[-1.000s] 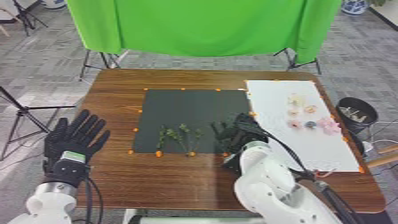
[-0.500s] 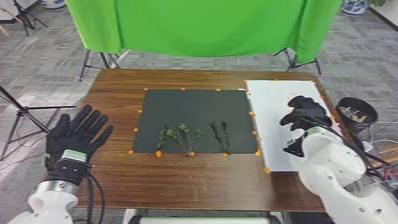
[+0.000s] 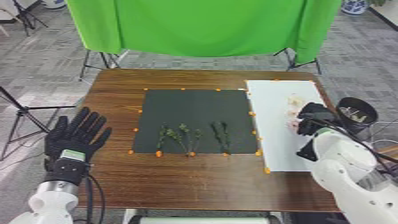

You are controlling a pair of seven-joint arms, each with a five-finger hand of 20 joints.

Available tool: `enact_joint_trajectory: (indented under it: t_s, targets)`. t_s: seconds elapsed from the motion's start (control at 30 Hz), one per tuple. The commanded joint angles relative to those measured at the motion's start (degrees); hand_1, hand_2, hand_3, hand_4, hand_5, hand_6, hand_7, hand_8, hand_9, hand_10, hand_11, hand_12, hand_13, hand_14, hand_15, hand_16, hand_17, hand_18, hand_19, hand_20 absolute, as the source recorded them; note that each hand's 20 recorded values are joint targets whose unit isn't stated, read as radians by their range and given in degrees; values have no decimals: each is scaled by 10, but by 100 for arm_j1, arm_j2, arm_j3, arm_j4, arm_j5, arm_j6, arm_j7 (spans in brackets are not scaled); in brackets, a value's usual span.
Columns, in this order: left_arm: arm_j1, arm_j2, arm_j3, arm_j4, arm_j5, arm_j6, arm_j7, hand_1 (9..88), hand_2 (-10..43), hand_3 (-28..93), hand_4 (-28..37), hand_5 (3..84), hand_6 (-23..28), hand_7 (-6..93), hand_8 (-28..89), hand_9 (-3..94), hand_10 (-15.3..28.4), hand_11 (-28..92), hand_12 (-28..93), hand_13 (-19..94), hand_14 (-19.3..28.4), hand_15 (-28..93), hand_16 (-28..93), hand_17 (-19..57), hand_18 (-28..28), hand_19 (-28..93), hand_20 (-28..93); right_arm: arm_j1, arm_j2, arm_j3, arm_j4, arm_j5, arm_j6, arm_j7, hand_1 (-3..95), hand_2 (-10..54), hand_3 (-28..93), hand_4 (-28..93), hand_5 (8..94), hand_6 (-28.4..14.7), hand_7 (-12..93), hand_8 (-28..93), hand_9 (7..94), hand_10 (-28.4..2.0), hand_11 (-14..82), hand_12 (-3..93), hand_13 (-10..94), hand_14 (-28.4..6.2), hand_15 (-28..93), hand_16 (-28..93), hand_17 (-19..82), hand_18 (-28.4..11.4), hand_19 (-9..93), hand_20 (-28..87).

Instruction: Arrange flowers

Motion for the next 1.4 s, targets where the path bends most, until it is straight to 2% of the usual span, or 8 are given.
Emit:
enact_joint_trajectory:
  t_s: [0.03, 0.27, 0.57, 0.8, 0.93, 1.03, 1.17, 1.4]
  targets:
    - [14, -53, 26, -50, -4, 45, -24, 284, 164, 710, -283, 419, 94, 170, -95, 383, 160, 229, 131, 281, 157, 399, -64, -78, 154, 411, 105, -22, -111, -188, 229, 101, 75, 25, 698, -95, 454, -283, 624, 10, 176, -133, 614, -90, 103, 126, 706, -45, 332, 392, 347, -194, 813, 362]
    - [44, -87, 38, -53, 4, 43, -38, 284, 164, 710, -283, 419, 94, 170, -95, 383, 160, 229, 131, 281, 157, 399, -64, -78, 154, 411, 105, -127, -90, -360, 223, -168, 600, 7, 649, -95, 553, -282, 775, 19, 249, 17, 765, -78, 57, 220, 755, -49, 333, 397, 367, -197, 814, 379]
    - [40, -100, -18, -45, 27, 46, -80, 284, 164, 710, -283, 419, 94, 170, -95, 383, 160, 229, 131, 281, 157, 399, -64, -78, 154, 411, 105, -56, 85, -466, -384, -485, 1500, -213, 620, -95, 621, -283, 791, 15, 261, 22, 795, -79, 43, 249, 767, -50, 335, 401, 375, -202, 822, 382]
    - [241, -109, -100, -71, 18, 103, 14, 284, 164, 710, -283, 419, 94, 170, -95, 383, 160, 229, 131, 281, 157, 399, -64, -78, 154, 411, 105, 1098, -192, -1467, -584, -319, 1616, -759, 612, -95, 643, -283, 797, 14, 261, 27, 804, -83, 41, 253, 765, -46, 334, 411, 375, -203, 824, 382]
    - [365, -138, -112, -83, -20, 149, 31, 284, 164, 710, -283, 419, 94, 170, -95, 383, 160, 229, 131, 281, 157, 399, -64, -78, 154, 411, 105, 1875, -908, -2336, -249, -306, 1367, -1151, 607, -95, 652, -283, 801, 10, 259, 28, 806, -87, 43, 248, 764, -45, 330, 410, 375, -202, 821, 379]
    - [203, -131, -28, -35, 47, 222, -73, 284, 164, 710, -283, 419, 94, 170, -95, 383, 160, 229, 131, 281, 157, 399, -64, -78, 154, 411, 105, 2357, -1367, -2998, 206, -429, 1576, -1407, 608, -95, 651, -283, 803, 10, 255, 28, 808, -88, 45, 247, 765, -46, 328, 410, 375, -202, 821, 378]
    - [88, -19, 7, -14, 214, 200, -61, 284, 164, 710, -283, 419, 94, 170, -95, 383, 160, 229, 131, 281, 157, 399, -64, -78, 154, 411, 105, 2804, -1811, -3693, 848, -357, 1537, -1804, 608, -95, 653, -283, 807, 11, 255, 30, 812, -87, 45, 247, 769, -46, 325, 412, 376, -203, 820, 377]
    - [-24, 40, 108, -25, 140, 344, -131, 284, 164, 710, -283, 419, 94, 170, -95, 383, 160, 229, 131, 281, 157, 399, -64, -78, 154, 411, 105, 3115, -2380, -4271, 1473, -636, 1204, -2024, 606, -95, 658, -283, 811, 11, 254, 30, 817, -87, 42, 251, 773, -45, 317, 417, 379, -205, 819, 375]
